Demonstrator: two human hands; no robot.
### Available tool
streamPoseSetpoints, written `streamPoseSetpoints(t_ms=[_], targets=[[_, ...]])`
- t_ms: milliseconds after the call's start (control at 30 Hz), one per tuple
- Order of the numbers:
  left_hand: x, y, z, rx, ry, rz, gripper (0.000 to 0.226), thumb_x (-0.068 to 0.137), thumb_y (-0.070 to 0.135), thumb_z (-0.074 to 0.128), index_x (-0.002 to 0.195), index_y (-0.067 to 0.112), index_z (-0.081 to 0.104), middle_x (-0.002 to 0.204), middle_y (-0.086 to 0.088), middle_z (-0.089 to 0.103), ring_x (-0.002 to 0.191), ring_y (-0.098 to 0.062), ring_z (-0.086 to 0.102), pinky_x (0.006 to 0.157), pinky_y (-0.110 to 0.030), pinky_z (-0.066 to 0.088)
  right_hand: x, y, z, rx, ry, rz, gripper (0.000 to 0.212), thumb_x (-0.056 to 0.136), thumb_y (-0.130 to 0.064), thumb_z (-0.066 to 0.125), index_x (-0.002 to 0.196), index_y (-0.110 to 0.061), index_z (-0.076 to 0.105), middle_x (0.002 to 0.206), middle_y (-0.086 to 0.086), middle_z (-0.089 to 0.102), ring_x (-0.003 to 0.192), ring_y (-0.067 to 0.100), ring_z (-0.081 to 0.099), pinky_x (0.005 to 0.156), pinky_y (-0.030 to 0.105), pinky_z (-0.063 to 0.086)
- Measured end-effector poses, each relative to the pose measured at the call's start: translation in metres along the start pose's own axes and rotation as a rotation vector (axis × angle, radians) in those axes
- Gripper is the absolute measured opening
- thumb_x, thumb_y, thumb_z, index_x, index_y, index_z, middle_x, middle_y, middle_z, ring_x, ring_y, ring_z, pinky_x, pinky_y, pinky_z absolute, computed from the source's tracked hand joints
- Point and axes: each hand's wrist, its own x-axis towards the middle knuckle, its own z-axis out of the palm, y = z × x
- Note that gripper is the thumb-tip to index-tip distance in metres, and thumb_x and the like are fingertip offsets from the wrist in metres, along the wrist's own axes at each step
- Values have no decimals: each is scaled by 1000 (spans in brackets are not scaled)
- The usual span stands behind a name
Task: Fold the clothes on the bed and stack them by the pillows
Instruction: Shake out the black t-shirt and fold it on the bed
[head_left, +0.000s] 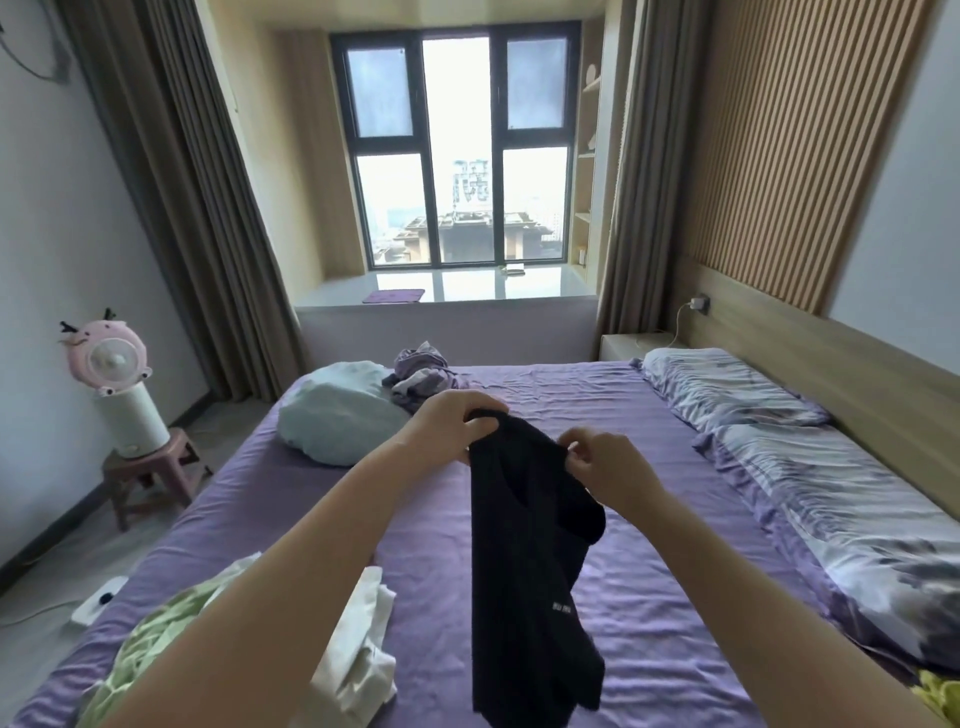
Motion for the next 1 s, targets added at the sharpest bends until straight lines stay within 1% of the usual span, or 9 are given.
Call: streamPoseSetpoints(t_ms=[67, 167, 333, 433, 567, 667, 767, 900, 1000], targets=[[-4, -5, 0, 137, 4, 5, 18, 86, 11, 68, 103, 7, 70, 76, 2, 57, 54, 1, 53, 51, -8, 43, -2, 7, 2, 95, -11, 28, 18, 89, -8, 51, 96, -15, 65, 85, 5, 68, 77, 21, 67, 71, 37, 54], [-9, -12, 0, 296, 5, 41, 17, 85, 19, 69, 96, 5, 70, 71, 0, 58, 57, -8, 53, 52, -8, 39, -8, 17, 2, 312, -32, 66, 22, 91, 0, 45, 89, -15, 61, 83, 7, 69, 70, 18, 69, 63, 23, 52], [-8, 1, 0, 336, 88, 240, 22, 90, 24, 64, 96, 4, 70, 88, -5, 59, 88, -22, 55, 84, -26, 42, -22, 27, 26, 312, -362, 7, 45, 80, 20, 34, 112, -5, 51, 109, 22, 65, 95, 23, 62, 66, 12, 41], [-2, 12, -8, 355, 163, 267, 25, 91, 29, 61, 99, 7, 70, 100, -10, 57, 95, -21, 54, 92, -29, 40, -36, 33, 48, 349, -515, -21, 52, 82, 18, 47, 126, -9, 45, 114, 8, 58, 105, 14, 55, 73, 9, 43], [1, 16, -26, 318, 297, 235, 26, 92, 26, 60, 97, 3, 72, 105, -9, 59, 104, -20, 53, 98, -30, 36, -36, 32, 61, 312, -372, -97, 19, 86, -6, 66, 91, -24, 61, 95, -6, 62, 87, -5, 57, 80, 19, 40], [-4, 8, -40, 263, 356, 223, 21, 93, 19, 59, 95, 2, 71, 102, -9, 64, 103, -21, 54, 94, -25, 35, -29, 21, 54, 432, -314, -54, 16, 87, -4, 62, 84, -20, 59, 94, -6, 60, 88, 3, 55, 84, 25, 42], [-5, -5, -51, 200, 378, 135, 20, 95, 16, 54, 96, 3, 70, 100, -7, 65, 100, -21, 57, 87, -22, 37, -24, 9, 41, 604, -189, -9, 24, 86, 1, 56, 73, -18, 50, 69, -7, 49, 63, 5, 44, 63, 26, 36], [-8, -28, -58, 102, 457, 10, 19, 93, 22, 59, 97, 7, 70, 97, -3, 62, 101, -23, 57, 94, -32, 42, -17, -3, 17, 707, -58, 43, 18, 88, -2, 55, 80, -17, 50, 65, 3, 53, 63, 16, 44, 59, 30, 35], [-10, -41, -63, 62, 506, -15, 21, 86, 28, 68, 90, 7, 71, 97, 0, 58, 99, -22, 59, 95, -42, 47, -13, -3, -6, 651, -96, -20, 24, 88, -1, 58, 92, -24, 58, 71, -6, 68, 66, 6, 61, 63, 18, 47]])
